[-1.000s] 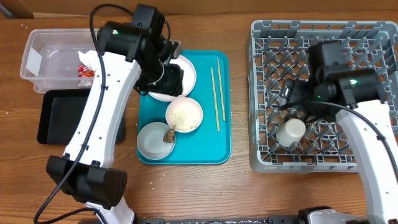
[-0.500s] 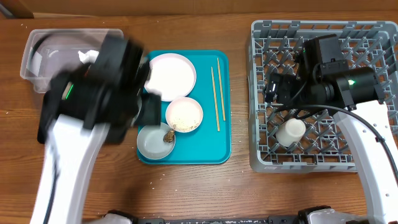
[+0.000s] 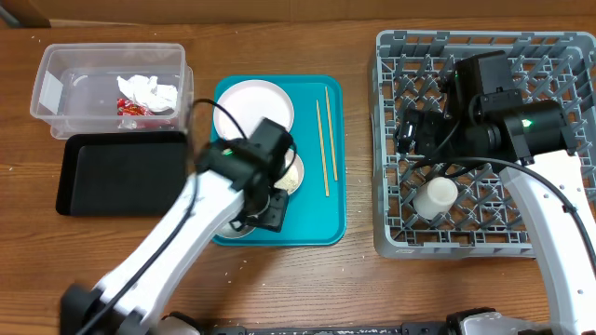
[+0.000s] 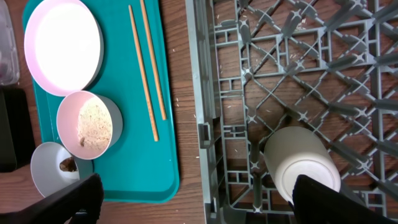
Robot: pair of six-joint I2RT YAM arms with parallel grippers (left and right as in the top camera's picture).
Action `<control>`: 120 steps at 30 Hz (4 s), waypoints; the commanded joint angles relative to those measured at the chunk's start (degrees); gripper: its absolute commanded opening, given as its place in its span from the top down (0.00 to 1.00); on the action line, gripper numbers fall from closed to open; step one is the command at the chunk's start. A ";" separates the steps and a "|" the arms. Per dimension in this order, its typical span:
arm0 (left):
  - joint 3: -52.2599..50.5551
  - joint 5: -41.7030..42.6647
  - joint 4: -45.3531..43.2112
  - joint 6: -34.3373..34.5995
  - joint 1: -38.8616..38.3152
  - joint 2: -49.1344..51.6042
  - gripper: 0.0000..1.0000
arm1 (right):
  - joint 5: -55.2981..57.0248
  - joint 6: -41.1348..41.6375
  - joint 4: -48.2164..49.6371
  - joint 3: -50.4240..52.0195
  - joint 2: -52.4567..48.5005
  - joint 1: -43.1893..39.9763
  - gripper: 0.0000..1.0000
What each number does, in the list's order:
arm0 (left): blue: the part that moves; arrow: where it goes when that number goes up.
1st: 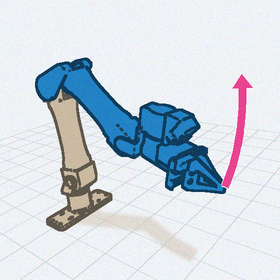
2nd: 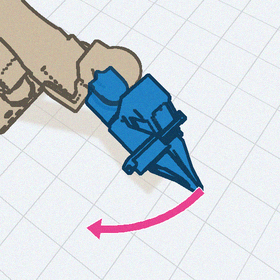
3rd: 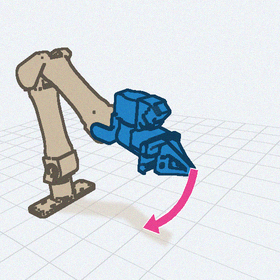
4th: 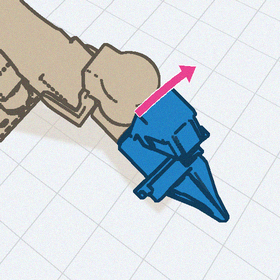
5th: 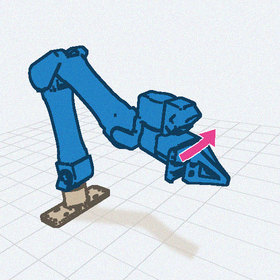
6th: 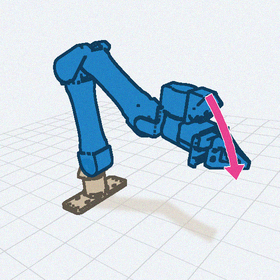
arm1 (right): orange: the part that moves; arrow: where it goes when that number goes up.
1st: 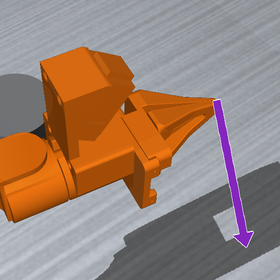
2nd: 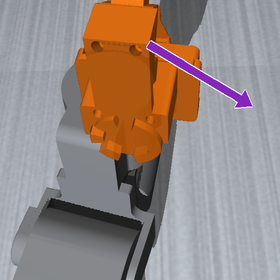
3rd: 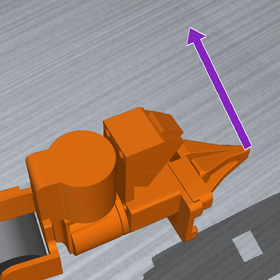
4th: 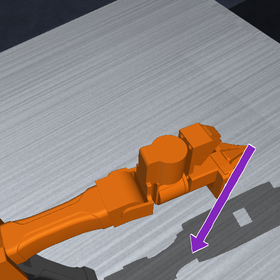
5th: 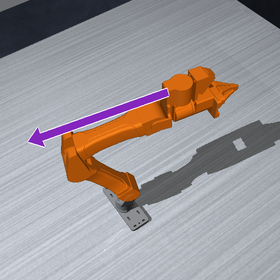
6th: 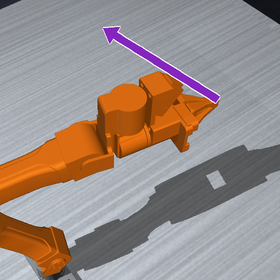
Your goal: Sort waste into correct bins and load items into the dishwasher
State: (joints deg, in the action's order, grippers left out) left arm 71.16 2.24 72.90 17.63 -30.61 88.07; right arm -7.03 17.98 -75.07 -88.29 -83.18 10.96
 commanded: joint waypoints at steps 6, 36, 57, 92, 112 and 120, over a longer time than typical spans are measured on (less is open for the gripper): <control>-0.57 -2.89 -1.86 0.66 -0.20 12.61 0.49 | 0.55 -1.77 -0.22 -0.94 0.00 -0.15 0.01; -1.60 -5.18 -3.26 1.77 -0.17 14.01 0.96 | 1.86 -3.23 -1.29 -0.94 0.00 -0.15 0.00; 24.11 23.06 7.02 -17.75 33.31 3.15 0.96 | 1.81 -3.23 -0.68 -0.94 0.00 -0.15 0.00; 23.47 63.23 23.76 -50.47 57.61 17.62 0.96 | 1.84 -3.26 -1.68 -0.92 0.00 -0.15 0.00; 10.25 1.18 7.61 2.71 12.72 1.22 0.96 | 1.84 -3.28 -0.44 -0.94 0.00 -0.15 0.00; -2.84 -10.34 -5.64 10.12 1.77 1.31 0.96 | 2.01 -3.48 -0.48 -0.94 0.00 -0.15 0.00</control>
State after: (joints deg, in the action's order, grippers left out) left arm 71.33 -1.30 69.93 23.73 -26.81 89.80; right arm -5.52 14.94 -75.88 -88.29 -83.18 10.96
